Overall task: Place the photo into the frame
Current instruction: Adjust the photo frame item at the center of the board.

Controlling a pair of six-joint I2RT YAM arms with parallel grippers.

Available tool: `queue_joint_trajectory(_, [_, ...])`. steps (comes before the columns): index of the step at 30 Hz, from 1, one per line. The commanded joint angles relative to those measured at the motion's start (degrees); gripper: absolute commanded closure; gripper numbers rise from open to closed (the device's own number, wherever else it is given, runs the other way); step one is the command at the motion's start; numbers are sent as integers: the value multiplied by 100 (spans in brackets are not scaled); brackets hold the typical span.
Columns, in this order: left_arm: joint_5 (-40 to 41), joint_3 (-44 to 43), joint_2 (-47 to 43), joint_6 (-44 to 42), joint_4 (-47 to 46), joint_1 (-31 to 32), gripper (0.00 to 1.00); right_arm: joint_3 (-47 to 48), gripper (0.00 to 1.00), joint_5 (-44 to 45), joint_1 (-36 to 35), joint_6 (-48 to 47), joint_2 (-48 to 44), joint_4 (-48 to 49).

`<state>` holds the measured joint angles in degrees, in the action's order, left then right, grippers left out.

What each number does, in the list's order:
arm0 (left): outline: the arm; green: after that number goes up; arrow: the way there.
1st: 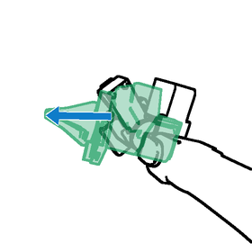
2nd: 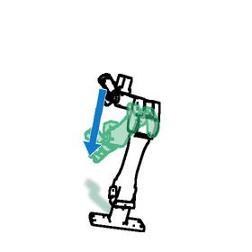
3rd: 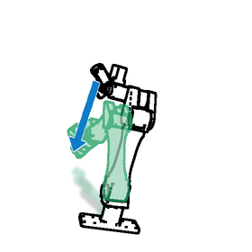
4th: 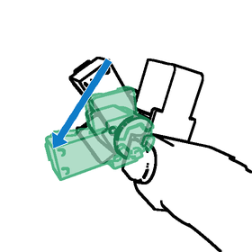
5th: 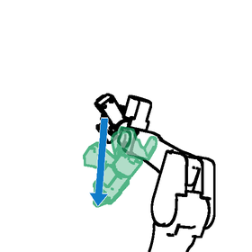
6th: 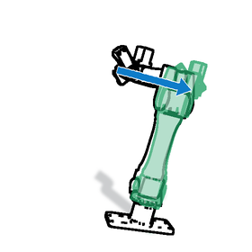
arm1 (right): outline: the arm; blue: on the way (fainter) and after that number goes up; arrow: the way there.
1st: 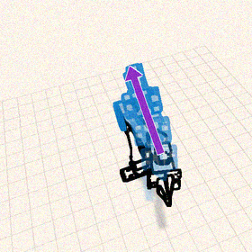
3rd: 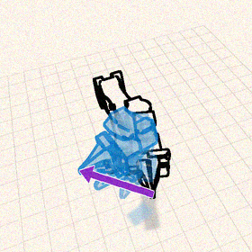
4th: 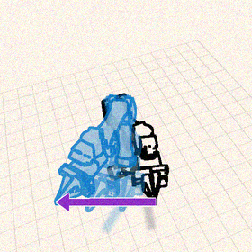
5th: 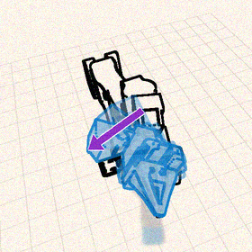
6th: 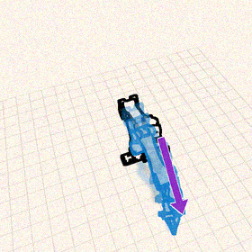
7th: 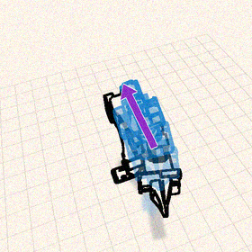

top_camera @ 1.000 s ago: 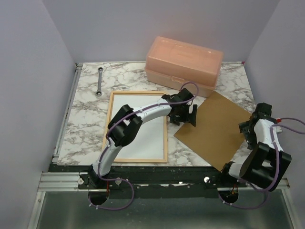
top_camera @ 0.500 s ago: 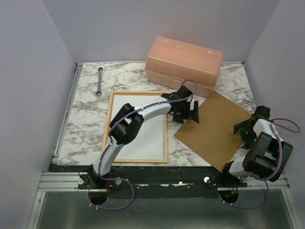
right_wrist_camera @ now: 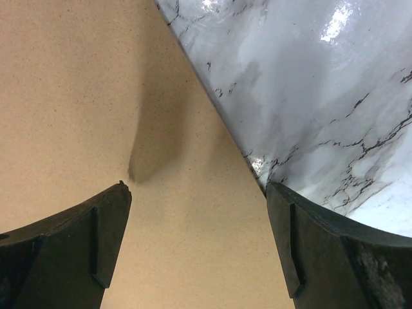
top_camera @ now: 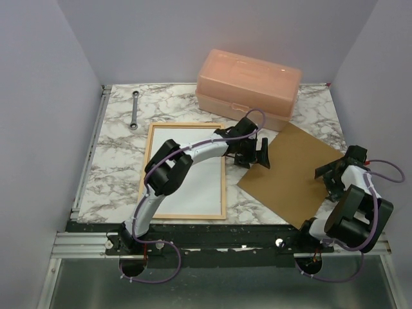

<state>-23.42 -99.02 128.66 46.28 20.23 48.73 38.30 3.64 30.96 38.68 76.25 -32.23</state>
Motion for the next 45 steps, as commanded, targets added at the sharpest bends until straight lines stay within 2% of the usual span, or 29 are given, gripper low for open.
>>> queue_joint_trajectory(1, [-781,234,-246,-47,250,348,3,-374,8,-1159,-28,218,-131,142])
queue_joint_trajectory(19, [-1188,1137,-1256,-285,545,699,4,-418,9,-1827,-28,328,-614,-489])
queue_joint_trajectory(33, [-1310,1260,-1628,-300,783,865,4,-305,9,-2158,-24,264,-785,-593])
queue_joint_trajectory(45, [-1291,1816,-2116,-39,550,1009,4,-427,9,-2329,-29,197,-778,-532])
